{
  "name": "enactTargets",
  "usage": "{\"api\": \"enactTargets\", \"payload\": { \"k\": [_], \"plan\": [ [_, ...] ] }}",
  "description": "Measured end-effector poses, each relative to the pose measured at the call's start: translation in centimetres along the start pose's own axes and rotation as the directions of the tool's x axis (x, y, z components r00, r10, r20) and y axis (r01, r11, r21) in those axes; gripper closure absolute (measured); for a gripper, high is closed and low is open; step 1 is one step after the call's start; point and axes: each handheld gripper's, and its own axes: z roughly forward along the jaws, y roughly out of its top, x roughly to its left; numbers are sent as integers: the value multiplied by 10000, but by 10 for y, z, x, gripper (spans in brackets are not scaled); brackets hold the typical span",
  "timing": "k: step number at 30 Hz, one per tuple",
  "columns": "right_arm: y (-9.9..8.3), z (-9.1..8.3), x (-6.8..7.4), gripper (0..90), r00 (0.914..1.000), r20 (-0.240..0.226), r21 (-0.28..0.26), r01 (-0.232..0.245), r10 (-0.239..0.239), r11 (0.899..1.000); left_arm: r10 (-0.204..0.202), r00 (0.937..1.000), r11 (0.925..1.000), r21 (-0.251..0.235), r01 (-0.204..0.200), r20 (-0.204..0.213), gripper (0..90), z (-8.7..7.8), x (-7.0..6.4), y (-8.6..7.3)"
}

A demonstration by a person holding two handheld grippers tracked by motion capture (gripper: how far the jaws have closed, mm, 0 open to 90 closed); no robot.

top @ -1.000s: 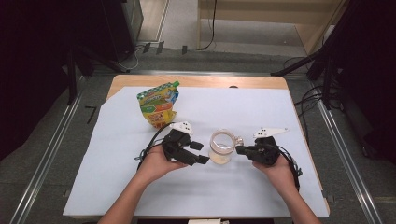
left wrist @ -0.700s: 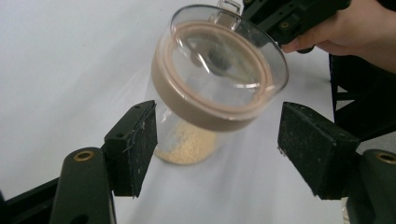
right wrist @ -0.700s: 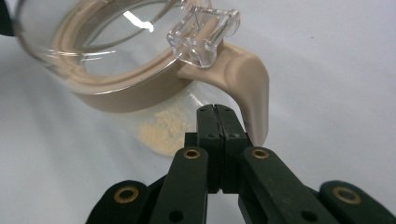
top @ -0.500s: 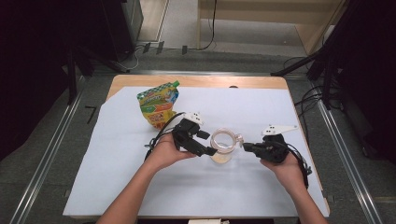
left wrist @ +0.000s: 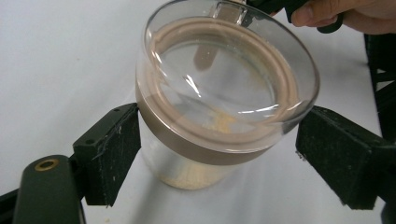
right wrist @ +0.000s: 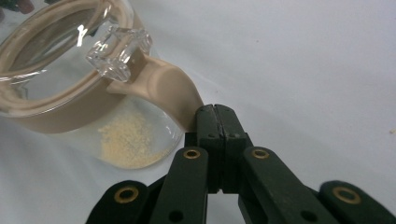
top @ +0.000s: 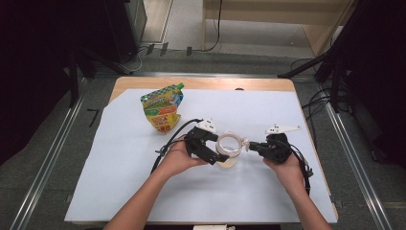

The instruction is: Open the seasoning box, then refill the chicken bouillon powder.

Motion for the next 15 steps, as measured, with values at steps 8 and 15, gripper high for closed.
{"api": "enactTargets", "payload": {
  "k": [8, 15],
  "plan": [
    [0, 2, 0, 900, 10000, 90, -17, -16, 16, 10000, 192, 9988, 9986, -474, -213, -442, 129, 1, -7, 3],
    [0, 1, 1, 900, 9999, 152, -6, -55, 56, 10000, 354, 9975, 9976, -568, -389, -617, 143, -1, -8, 4]
  ]
}}
